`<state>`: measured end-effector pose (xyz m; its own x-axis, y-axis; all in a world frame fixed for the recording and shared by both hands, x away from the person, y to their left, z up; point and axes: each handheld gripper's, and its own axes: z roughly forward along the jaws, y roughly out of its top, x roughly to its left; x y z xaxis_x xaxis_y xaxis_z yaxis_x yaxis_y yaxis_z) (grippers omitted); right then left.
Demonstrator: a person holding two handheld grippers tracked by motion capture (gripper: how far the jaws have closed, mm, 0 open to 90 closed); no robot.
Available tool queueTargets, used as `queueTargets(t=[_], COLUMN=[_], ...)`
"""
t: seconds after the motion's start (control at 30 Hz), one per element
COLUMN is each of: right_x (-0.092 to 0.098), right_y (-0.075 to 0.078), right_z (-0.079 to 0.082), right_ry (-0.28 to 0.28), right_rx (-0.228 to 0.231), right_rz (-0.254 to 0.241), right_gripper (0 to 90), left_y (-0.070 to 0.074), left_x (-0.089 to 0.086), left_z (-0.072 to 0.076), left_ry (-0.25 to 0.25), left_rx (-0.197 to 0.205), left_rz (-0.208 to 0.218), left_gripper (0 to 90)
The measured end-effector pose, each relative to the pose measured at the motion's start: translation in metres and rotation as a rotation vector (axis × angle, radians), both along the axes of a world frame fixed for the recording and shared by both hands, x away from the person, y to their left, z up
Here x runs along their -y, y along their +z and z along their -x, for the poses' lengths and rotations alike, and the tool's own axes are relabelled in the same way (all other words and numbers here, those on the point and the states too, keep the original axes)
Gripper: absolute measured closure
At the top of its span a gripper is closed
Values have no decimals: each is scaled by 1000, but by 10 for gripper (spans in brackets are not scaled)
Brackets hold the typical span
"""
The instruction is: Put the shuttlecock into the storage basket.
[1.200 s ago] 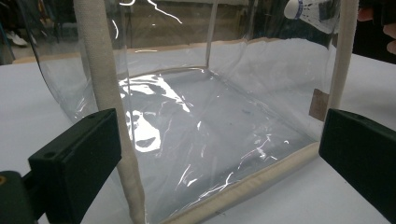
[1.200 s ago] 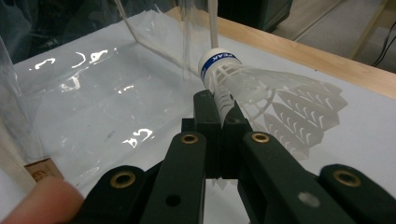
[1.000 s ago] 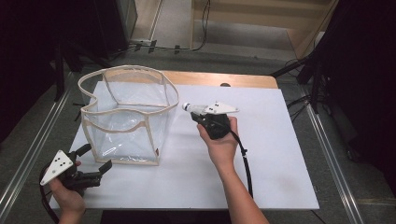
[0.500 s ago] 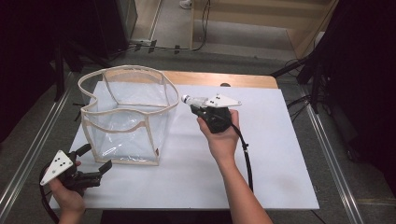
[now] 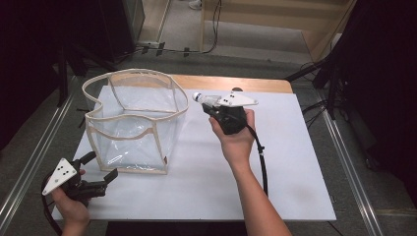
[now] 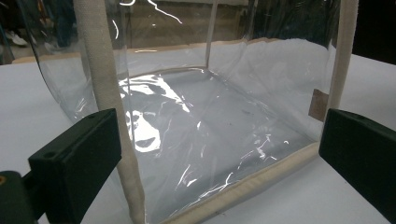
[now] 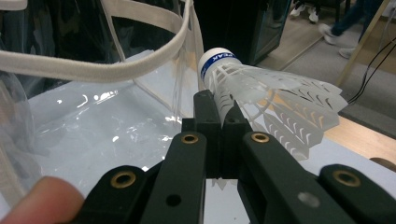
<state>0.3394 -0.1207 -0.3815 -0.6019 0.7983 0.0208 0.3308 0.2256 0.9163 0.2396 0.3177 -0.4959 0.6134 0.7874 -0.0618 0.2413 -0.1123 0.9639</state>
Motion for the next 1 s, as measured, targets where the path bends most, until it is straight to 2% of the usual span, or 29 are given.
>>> queueTargets(t=[0.43, 1.0], right_x=[-5, -21], right_y=[18, 36], right_z=[-1, -3], right_ry=[7, 51], right_rx=[36, 77], right_rz=[-1, -9], right_gripper=[874, 875], left_y=[0, 0], left_x=[0, 1], left_z=[0, 0], left_ry=[-1, -6], left_rx=[0, 8], left_rz=[1, -5], left_gripper=[0, 0])
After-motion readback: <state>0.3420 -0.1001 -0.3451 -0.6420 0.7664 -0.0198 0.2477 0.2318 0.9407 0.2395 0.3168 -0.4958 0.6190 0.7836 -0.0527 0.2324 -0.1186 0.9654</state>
